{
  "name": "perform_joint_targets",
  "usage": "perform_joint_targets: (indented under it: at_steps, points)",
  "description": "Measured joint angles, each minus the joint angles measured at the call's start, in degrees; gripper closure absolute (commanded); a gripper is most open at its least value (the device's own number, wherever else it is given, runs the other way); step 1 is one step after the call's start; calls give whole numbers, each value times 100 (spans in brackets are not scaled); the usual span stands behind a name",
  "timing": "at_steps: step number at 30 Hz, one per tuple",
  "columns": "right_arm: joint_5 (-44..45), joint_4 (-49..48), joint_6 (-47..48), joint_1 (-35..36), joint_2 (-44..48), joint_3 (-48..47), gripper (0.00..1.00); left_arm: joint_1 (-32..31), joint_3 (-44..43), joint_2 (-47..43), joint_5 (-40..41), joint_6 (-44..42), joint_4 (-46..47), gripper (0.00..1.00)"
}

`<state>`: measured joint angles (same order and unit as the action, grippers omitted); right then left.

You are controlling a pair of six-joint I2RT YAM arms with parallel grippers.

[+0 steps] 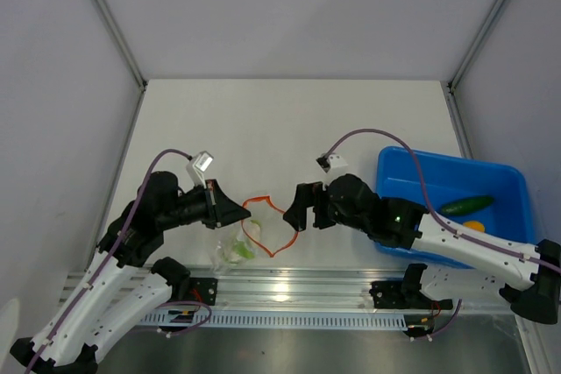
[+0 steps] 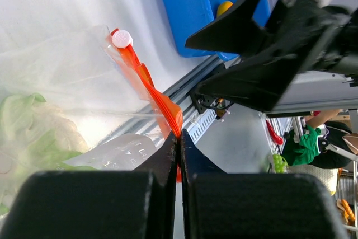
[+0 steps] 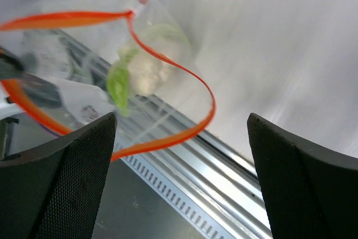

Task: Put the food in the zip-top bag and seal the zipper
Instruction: Place the fake vegetable in the zipper food storage bag, then adjust the zipper food storage bag at the center of the board.

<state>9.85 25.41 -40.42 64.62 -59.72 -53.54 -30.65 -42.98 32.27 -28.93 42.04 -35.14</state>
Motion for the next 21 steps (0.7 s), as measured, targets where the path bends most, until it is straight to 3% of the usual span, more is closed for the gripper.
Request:
perform_joint_targets:
  at_steps: [6,11,21]
  points:
    - [42,70,-431,-24,136,999,1,0,2,-2,-24,2,33,99]
    - [-111,-476,-817,-96,249,1812,9,0,2,-2,-28,2,37,100]
    - [-232,-1220,-1121,-138,-195,1847,22,0,11,-46,-26,2,35,100]
